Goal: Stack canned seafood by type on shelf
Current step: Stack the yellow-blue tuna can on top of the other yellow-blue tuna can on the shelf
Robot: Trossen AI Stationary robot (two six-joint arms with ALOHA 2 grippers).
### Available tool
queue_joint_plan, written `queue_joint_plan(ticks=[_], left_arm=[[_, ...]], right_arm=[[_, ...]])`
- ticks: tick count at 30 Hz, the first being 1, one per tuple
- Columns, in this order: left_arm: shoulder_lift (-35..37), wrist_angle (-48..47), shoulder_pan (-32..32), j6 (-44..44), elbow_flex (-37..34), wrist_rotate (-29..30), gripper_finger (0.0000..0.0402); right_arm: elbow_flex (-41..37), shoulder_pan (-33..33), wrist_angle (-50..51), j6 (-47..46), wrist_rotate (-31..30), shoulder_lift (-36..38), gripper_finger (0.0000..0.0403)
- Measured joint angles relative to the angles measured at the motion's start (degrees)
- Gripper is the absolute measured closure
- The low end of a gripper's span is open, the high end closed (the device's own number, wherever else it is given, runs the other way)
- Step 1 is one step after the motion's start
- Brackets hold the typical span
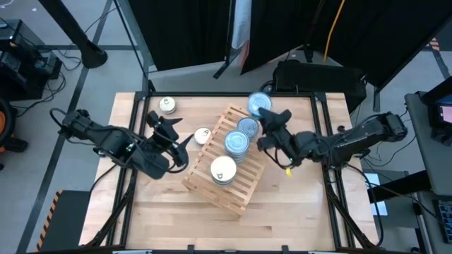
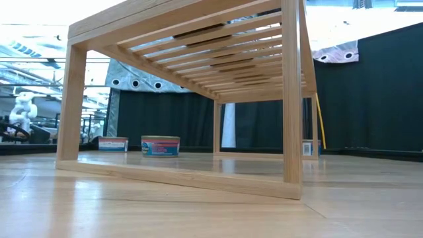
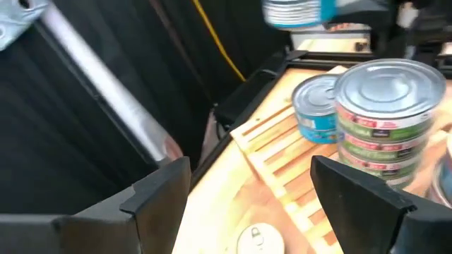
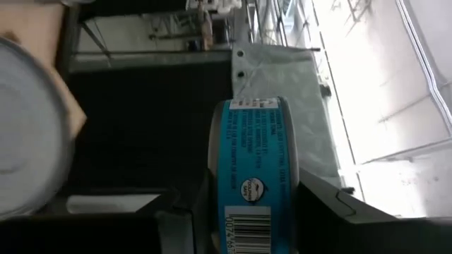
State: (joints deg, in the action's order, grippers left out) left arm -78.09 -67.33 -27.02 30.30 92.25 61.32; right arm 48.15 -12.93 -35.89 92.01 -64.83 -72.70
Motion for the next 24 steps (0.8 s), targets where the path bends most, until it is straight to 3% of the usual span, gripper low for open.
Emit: queue_joint_plan(ticks=[5,15,24], left_arm=[[-0.2,-2.1,-1.4,3.8,0.0,1.9,0.0100],[-0.3,-2.1,-2.0,5.4,0.0,2.6,0.0100],[-0.3,-2.0,-2.0,5.5,0.0,2.6,0.0100]], right_arm=[[-2.4,-3.4,1.3,-3.9,0.5,1.8,0.0268],[-2.5,-4.6,18.5,-19.7,7.0,2.1,0.0268],[-2.5,-4.5,24.5,-23.8,9.1,2.1,0.0263]])
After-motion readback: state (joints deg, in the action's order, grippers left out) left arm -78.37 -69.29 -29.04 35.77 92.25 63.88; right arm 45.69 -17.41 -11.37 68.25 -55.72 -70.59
